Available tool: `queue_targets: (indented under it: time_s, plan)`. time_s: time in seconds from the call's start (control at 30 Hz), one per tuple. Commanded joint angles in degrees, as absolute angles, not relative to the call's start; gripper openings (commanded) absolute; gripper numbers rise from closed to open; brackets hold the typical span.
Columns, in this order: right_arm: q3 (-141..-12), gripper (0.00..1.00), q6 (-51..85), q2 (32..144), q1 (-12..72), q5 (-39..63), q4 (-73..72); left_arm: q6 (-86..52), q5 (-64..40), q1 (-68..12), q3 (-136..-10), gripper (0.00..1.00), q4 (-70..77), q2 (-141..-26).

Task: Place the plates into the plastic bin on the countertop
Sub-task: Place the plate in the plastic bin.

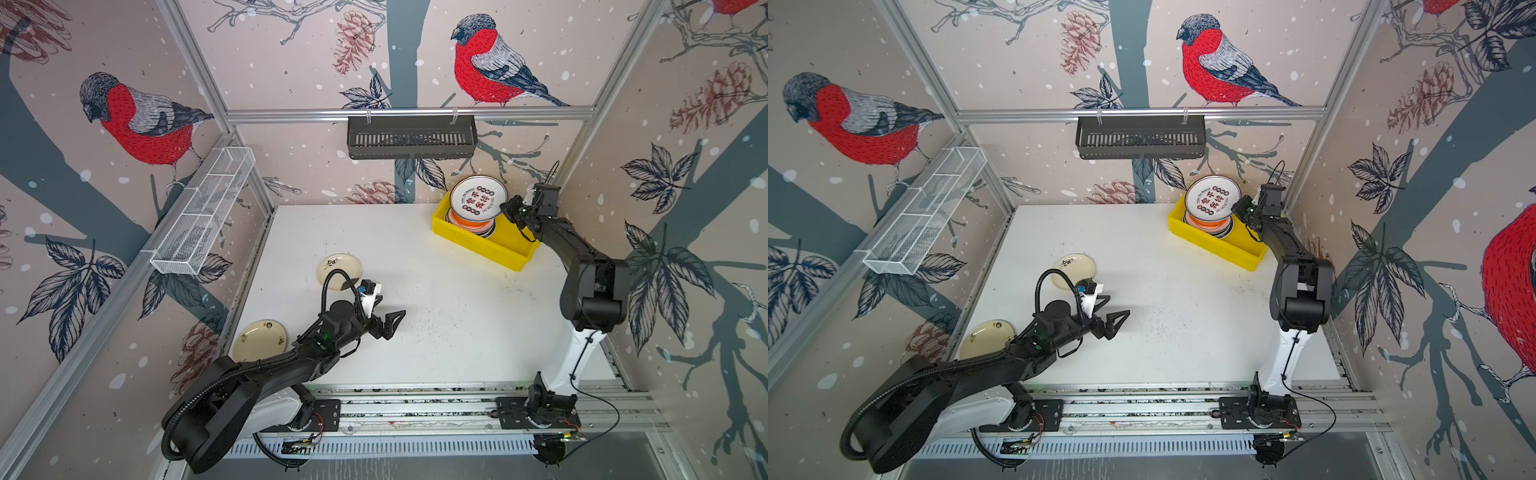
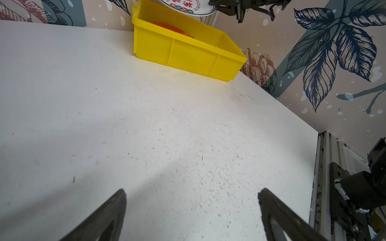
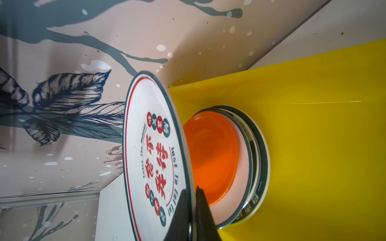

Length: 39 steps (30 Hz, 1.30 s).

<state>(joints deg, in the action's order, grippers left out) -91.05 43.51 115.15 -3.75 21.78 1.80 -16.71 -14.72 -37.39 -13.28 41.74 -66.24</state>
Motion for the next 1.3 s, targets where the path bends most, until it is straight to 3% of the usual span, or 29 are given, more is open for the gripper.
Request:
queue_targets:
  time_s: [0.0,0.97,1.07,1.13,1.27]
  plan:
    - [-94.0,0.00,42.5,118.0,-3.0,21.1,3.9,-16.6,-13.8,-37.4,-13.4,0.98,43.6,-66.2]
    - [-96.5,0.01,45.3,125.0,-2.2,16.6,10.8,-16.8,-12.5,-37.4,-13.2,0.98,42.4,-64.5]
    - [-99.6,0.19,43.6,126.5,-1.3,15.8,13.6,-16.8,-12.4,-37.4,-13.2,0.98,42.2,-64.5]
    - [-101.2,0.48,42.5,126.9,-0.6,14.2,15.6,-16.7,-12.2,-37.4,-13.2,0.98,42.2,-64.4]
    - [-102.4,0.74,41.3,125.8,-0.1,10.8,18.5,-16.6,-11.5,-37.4,-13.2,0.98,41.9,-64.5]
